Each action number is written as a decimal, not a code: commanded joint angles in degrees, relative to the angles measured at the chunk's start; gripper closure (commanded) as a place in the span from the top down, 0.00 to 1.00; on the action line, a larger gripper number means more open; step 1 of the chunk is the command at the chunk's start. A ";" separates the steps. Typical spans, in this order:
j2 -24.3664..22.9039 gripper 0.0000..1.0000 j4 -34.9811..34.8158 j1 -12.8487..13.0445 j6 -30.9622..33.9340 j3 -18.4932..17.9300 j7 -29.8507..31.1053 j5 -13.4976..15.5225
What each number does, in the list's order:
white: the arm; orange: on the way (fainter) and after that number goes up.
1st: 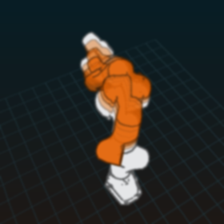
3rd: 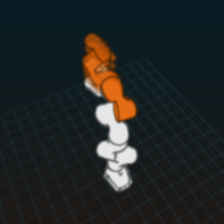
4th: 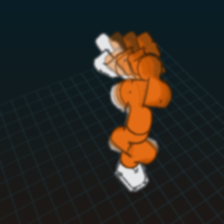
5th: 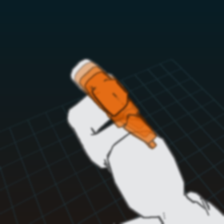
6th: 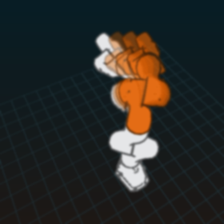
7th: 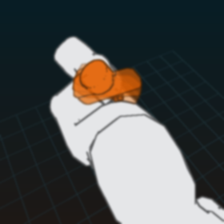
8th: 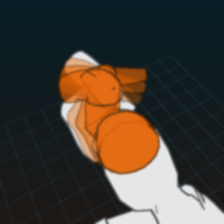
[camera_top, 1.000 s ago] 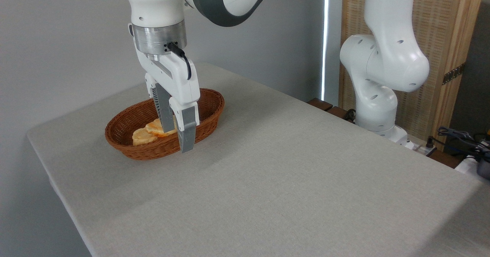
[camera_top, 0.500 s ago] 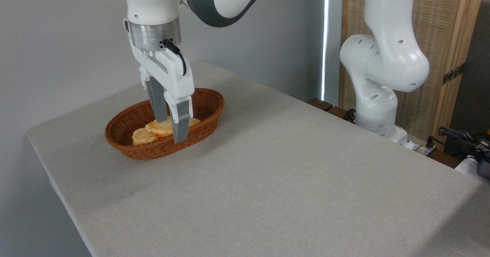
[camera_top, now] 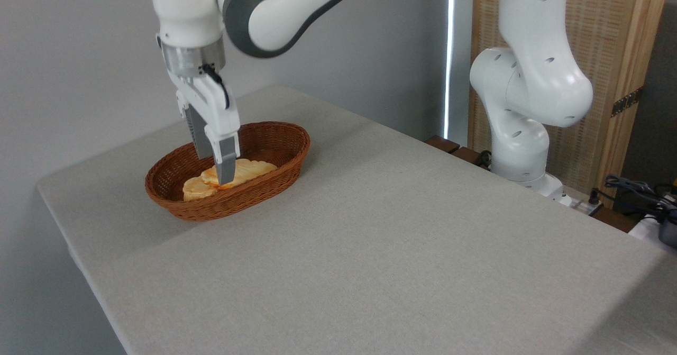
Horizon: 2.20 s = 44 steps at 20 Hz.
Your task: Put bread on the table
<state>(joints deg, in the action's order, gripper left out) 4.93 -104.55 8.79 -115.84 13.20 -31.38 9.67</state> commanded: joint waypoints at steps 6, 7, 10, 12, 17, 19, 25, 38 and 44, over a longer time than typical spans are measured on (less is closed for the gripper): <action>2.71 1.00 0.40 0.52 -2.72 0.69 0.18 0.61; 2.71 1.00 0.40 0.61 -2.72 0.69 0.18 0.61; 2.71 0.96 0.40 0.61 -2.72 0.78 0.09 0.43; 2.63 0.77 0.40 0.61 -2.72 0.78 0.09 0.43; 2.63 0.40 0.40 0.61 -2.63 0.78 -0.18 0.43; 2.63 0.36 0.40 0.61 -2.63 0.78 -0.18 0.43; 2.63 0.36 0.40 0.70 -2.63 1.30 -0.35 0.43; 1.84 0.36 0.40 0.61 -2.19 1.13 0.44 1.05; 0.87 0.36 0.40 0.52 -2.02 1.13 2.72 1.05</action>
<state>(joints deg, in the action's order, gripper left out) 7.12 -104.26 9.28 -118.36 14.59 -29.80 9.67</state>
